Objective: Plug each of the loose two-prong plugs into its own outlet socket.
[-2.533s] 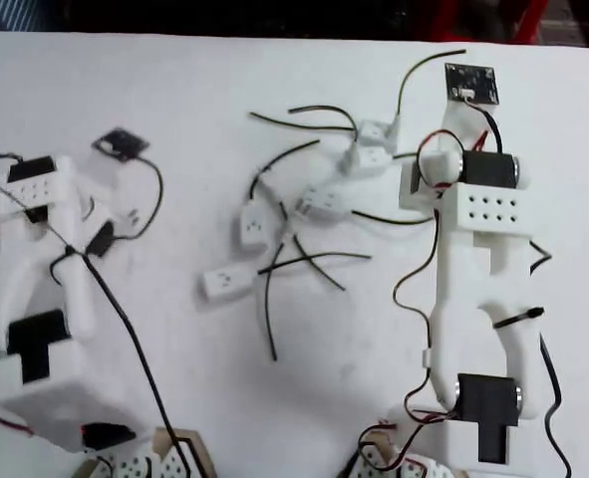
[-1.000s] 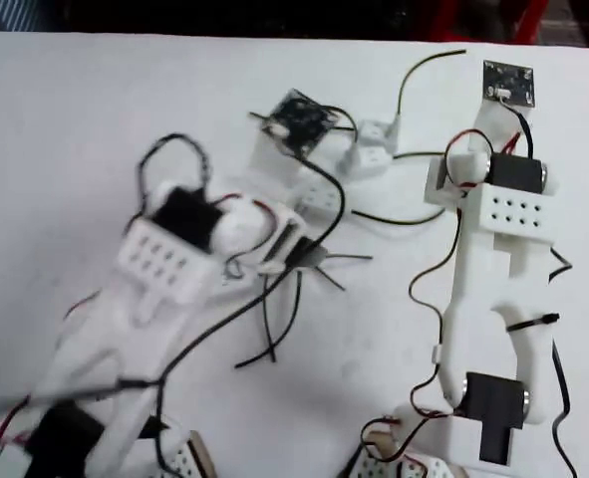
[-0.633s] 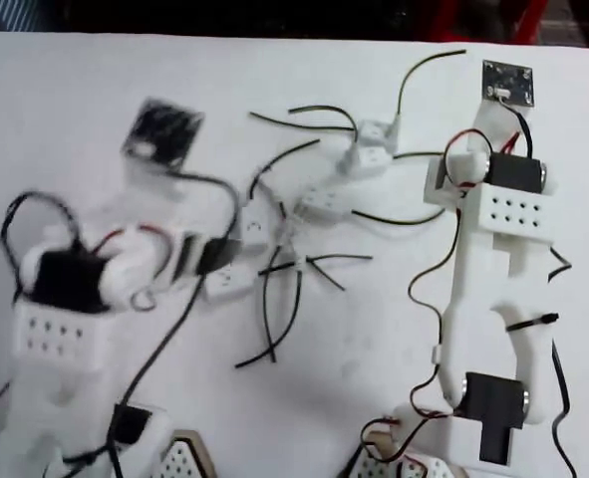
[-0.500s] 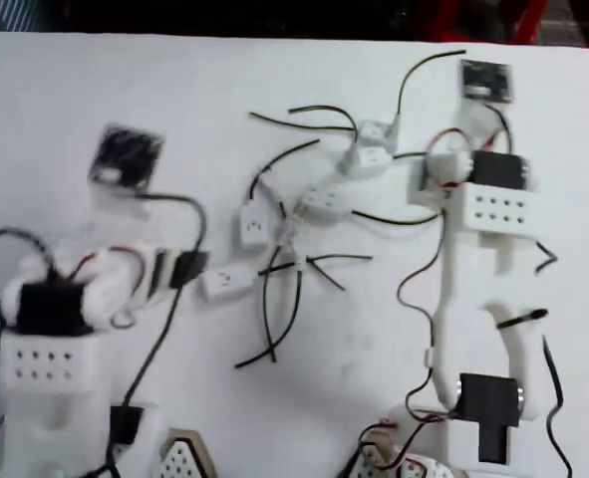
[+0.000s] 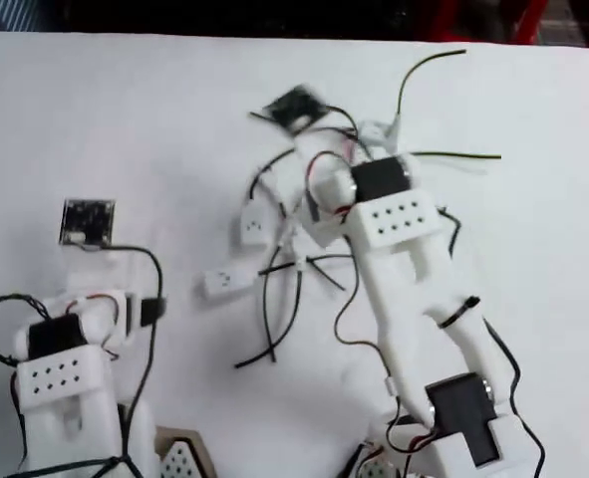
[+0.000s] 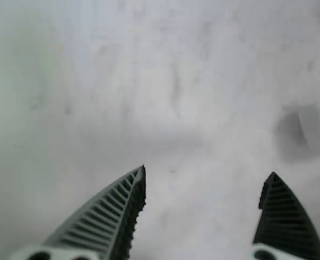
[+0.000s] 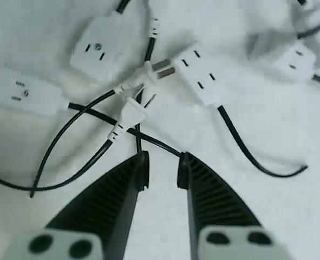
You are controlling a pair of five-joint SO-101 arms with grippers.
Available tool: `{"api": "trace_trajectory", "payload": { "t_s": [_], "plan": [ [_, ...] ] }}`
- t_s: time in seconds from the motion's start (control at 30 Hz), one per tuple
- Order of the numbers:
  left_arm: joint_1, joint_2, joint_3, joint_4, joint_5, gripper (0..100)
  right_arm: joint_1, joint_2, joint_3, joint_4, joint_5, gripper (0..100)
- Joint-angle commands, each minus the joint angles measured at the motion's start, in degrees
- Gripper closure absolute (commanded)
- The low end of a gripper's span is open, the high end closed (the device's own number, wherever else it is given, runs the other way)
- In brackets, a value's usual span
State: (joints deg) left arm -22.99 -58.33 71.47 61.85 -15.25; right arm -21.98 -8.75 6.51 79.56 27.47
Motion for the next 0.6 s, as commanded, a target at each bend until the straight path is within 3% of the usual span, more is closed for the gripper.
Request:
{"api": "trace_trajectory", "payload": {
  "t_s": [0.0,0.1,0.3,0.57],
  "plan": [
    [-0.66,-1.19,1.85,-2.73,-0.53,67,-1.45,-2.42,1.58,-0.04,14.24,90.6],
    [-0.66,-1.36,3.69,-4.13,-0.62,67,-2.59,-2.07,5.63,-1.54,23.91,86.8],
    [-0.66,-1.27,3.87,-4.04,-0.62,67,-1.63,3.74,14.68,-12.00,36.57,63.8],
    [-0.66,-1.27,3.96,-3.87,-0.70,67,-6.02,11.82,15.03,-18.86,38.68,66.4]
  ]
}}
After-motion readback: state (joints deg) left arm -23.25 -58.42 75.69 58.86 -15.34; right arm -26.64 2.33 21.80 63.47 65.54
